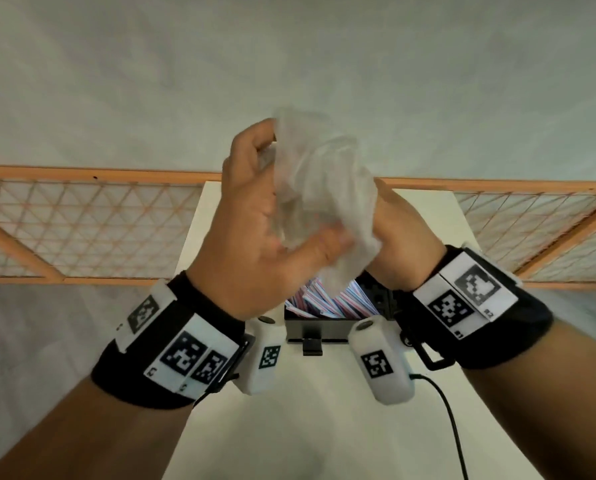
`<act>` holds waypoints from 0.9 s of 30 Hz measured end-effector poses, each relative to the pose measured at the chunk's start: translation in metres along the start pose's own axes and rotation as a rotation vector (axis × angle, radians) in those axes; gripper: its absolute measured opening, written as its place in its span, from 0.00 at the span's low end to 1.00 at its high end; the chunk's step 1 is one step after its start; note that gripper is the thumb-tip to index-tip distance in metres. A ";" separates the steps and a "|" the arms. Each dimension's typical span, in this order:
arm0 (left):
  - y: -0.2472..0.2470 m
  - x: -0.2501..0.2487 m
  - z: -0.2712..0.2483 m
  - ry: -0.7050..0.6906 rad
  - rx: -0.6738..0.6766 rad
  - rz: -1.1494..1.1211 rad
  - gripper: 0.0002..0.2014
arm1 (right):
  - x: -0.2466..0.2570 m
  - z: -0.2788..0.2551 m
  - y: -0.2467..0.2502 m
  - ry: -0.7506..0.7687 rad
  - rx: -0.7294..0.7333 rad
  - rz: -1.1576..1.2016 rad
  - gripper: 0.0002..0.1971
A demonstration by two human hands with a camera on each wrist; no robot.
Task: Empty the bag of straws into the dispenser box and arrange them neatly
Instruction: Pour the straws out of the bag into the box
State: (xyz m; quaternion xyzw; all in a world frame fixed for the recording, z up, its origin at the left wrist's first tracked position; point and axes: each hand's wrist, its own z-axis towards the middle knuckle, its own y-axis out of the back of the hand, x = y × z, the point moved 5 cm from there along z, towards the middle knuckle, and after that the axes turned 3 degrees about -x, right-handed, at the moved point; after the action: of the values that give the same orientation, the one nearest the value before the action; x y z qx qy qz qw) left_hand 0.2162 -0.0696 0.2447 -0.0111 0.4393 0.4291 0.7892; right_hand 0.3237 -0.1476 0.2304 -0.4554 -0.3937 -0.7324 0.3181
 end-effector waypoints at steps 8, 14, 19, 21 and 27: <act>0.005 0.011 -0.008 0.062 -0.197 -0.033 0.24 | -0.015 -0.001 -0.026 -0.448 0.153 0.458 0.17; 0.068 0.102 -0.021 0.513 -0.384 0.089 0.19 | -0.056 -0.022 0.030 -0.497 -0.044 -0.102 0.25; 0.053 0.144 -0.069 0.803 -0.262 0.524 0.13 | -0.112 -0.063 0.048 -0.548 0.022 -0.701 0.10; 0.038 0.163 -0.087 0.835 -0.197 0.599 0.10 | -0.132 -0.076 0.040 -0.562 0.070 -0.756 0.09; -0.013 0.208 -0.142 0.939 0.067 0.666 0.06 | -0.185 -0.098 0.018 -0.603 0.164 -0.905 0.09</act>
State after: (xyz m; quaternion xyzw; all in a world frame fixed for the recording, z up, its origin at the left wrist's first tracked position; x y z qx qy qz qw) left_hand 0.1791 0.0056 0.0068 -0.0366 0.7358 0.5893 0.3316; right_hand 0.3684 -0.2218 0.0389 -0.4041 -0.6796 -0.6002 -0.1209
